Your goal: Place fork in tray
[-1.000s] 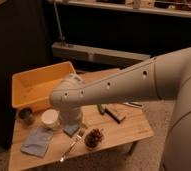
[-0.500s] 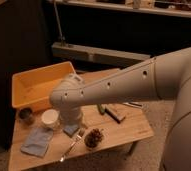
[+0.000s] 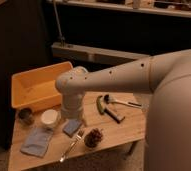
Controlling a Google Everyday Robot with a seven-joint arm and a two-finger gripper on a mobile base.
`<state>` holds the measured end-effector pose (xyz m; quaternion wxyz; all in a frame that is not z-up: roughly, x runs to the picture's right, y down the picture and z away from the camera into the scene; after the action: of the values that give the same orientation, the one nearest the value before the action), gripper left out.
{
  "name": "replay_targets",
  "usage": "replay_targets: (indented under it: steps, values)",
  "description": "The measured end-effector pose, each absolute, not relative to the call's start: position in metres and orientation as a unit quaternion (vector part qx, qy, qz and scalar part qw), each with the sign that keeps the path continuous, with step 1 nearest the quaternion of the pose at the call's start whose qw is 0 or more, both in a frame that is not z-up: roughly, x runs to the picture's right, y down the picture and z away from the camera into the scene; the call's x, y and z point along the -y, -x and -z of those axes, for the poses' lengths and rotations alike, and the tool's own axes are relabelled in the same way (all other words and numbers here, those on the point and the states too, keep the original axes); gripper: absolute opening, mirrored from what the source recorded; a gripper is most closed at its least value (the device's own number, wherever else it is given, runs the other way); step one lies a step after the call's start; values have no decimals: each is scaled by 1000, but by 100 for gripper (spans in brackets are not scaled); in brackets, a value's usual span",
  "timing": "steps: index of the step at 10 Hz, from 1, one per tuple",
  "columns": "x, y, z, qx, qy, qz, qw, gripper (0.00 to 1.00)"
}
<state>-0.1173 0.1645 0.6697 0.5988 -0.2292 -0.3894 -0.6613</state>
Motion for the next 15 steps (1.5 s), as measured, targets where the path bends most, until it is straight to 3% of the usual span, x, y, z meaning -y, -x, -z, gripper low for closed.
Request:
replay_targets:
  steps: [6,15]
  values:
    - [-178,117,-666,391,245,651,602,80]
    - [-228,131,-699,392,258,638,610,80]
